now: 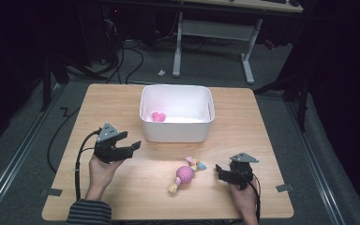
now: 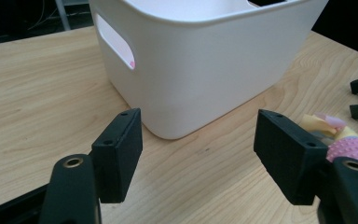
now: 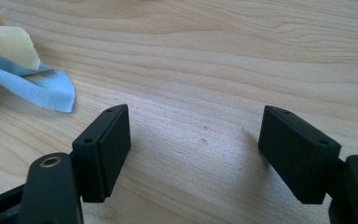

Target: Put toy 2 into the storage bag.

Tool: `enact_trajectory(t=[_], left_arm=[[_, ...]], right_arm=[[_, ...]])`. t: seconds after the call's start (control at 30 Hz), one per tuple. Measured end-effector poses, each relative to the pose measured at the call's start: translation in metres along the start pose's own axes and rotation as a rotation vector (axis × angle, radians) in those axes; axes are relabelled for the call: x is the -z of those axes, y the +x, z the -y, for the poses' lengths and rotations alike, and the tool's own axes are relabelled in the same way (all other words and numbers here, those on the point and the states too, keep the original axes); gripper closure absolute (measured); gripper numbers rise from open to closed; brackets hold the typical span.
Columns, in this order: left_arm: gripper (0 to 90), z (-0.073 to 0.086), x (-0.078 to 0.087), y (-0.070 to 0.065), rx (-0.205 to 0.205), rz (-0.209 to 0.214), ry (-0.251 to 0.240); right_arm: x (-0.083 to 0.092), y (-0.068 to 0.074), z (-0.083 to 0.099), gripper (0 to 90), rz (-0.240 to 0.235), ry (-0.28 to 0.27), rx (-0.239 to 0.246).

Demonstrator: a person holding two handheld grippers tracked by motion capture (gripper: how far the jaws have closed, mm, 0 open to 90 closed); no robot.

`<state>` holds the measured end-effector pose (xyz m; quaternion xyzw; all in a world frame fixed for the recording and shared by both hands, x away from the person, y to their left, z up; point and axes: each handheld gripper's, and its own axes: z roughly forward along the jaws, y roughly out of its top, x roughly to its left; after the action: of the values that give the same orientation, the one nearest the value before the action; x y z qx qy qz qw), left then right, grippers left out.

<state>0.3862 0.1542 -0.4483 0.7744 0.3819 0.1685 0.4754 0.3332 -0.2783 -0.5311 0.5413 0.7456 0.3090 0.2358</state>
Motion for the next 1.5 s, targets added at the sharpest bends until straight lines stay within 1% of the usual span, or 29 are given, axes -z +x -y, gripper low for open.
enact_trajectory(t=[0.13,0.23,0.53,0.57,0.6,0.73,0.93,1.03,1.1,1.3,1.5], left_arm=[[33.5,0.006,-0.002,-0.002,0.000,-0.006,0.012],[33.5,0.011,-0.003,-0.003,0.012,-0.002,0.007],[33.4,0.027,-0.010,-0.005,0.036,0.000,0.028],[33.4,0.028,-0.011,-0.005,0.033,-0.005,0.039],[33.1,0.030,-0.011,-0.005,0.031,-0.015,0.040],[33.4,0.037,-0.013,-0.003,0.058,-0.024,0.036],[33.3,0.045,-0.016,-0.004,0.075,-0.032,0.044],[33.1,0.050,-0.019,-0.004,0.078,-0.035,0.063],[32.9,0.052,-0.021,-0.004,0.071,-0.047,0.076],[32.9,0.059,-0.025,-0.003,0.088,-0.055,0.088],[32.5,0.065,-0.031,-0.005,0.068,-0.071,0.122]], right_arm=[[0.000,0.000,0.000,25.4,0.000,0.000,0.000],[0.000,0.000,0.000,25.4,0.001,0.000,-0.001],[0.000,0.000,0.000,25.5,0.000,-0.001,-0.001],[0.000,0.000,0.000,25.5,0.001,0.000,-0.001],[0.000,0.000,0.000,25.5,0.001,0.000,-0.001],[0.000,0.000,0.000,25.5,0.001,0.000,-0.001],[0.000,0.000,0.000,25.5,0.002,0.000,-0.001],[0.000,0.000,0.000,25.5,0.001,0.000,-0.001],[0.000,0.000,0.000,25.5,0.001,0.000,-0.002],[0.000,0.000,0.000,25.5,0.001,0.000,0.000],[0.000,0.000,0.000,25.5,0.001,0.000,0.003]])
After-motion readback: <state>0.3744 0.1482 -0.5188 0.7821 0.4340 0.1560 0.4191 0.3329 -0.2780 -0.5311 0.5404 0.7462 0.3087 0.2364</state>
